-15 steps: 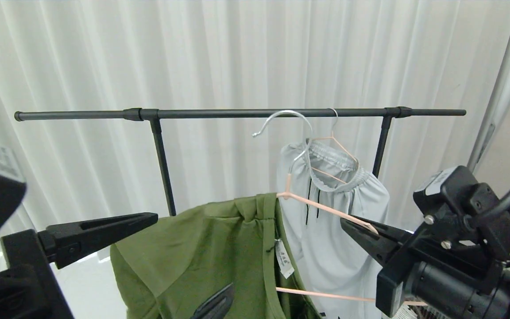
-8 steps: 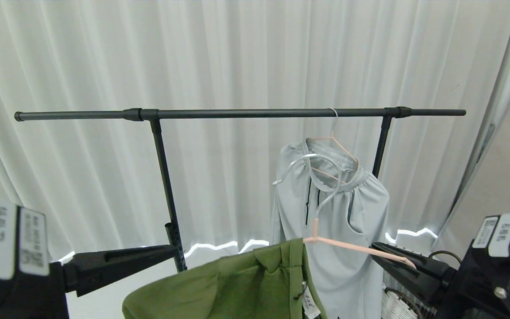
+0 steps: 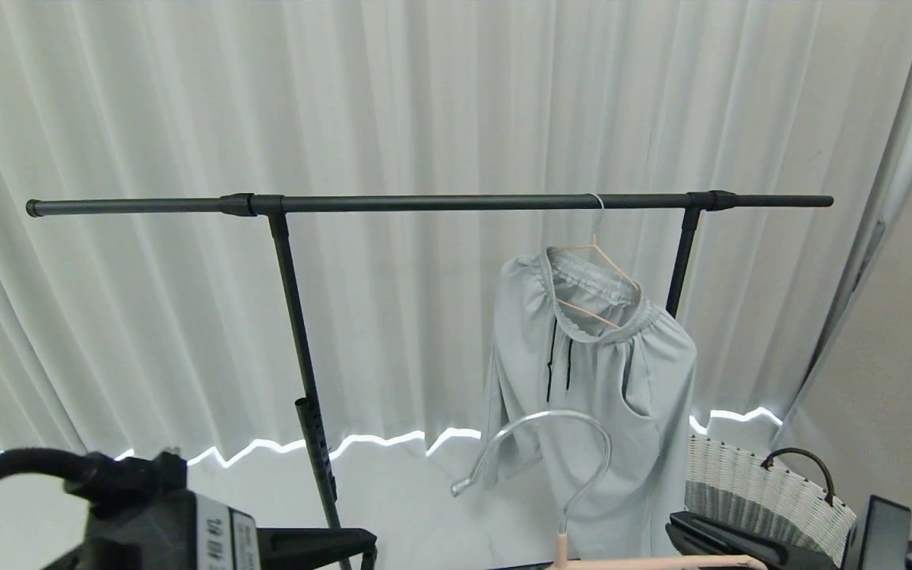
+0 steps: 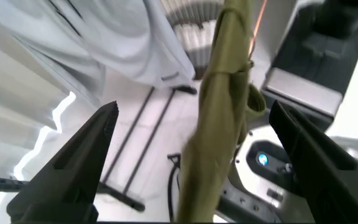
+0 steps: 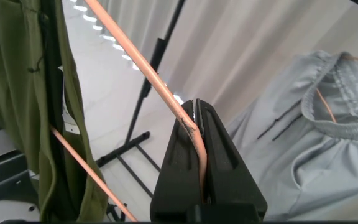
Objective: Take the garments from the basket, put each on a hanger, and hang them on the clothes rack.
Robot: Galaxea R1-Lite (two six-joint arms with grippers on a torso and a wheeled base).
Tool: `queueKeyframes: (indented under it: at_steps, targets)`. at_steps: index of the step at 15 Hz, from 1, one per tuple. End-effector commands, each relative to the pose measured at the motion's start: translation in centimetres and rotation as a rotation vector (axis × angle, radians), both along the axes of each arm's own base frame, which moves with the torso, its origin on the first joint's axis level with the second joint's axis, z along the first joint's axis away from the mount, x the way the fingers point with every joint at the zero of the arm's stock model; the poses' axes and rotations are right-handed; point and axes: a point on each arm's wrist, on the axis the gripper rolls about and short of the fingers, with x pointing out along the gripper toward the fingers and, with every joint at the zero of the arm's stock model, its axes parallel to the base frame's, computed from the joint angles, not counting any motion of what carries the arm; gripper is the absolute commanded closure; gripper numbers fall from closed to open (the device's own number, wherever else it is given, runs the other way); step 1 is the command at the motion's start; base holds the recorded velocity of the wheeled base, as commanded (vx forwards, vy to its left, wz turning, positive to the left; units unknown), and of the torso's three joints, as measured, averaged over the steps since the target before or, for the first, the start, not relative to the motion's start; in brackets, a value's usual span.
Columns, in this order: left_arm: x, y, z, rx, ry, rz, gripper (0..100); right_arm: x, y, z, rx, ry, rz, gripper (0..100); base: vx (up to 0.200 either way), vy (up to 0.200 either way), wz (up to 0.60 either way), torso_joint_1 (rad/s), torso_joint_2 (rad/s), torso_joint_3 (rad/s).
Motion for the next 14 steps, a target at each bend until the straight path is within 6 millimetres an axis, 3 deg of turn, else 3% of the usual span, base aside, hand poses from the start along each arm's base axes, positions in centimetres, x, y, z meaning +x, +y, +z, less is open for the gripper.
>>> queueKeyframes:
  at_steps: [1,6,7,14]
  targets:
    - [0.3,-1.0,-1.1,0.054,0.03,-0.013,0,-0.4,0.2,-0.1,-0.007,0.0,0.028,100,0.0,0.0,0.0,0.0,0.0,0.0]
    - [1.0,-2.2,-2.1,0.068,0.036,0.002,0,-0.5,0.2,0.0,-0.005,-0.002,0.03,100,0.0,0.0,0.0,0.0,0.0,0.0]
    - [1.0,-2.2,-2.2,0.068,0.036,0.002,100,-0.5,0.2,0.0,-0.003,-0.003,0.03,100,0.0,0.0,0.0,0.0,0.0,0.0]
    - [1.0,-2.0,-2.3,0.073,0.035,0.009,100,-0.5,0.2,0.1,0.001,-0.004,0.03,100,0.0,0.0,0.0,0.0,0.0,0.0]
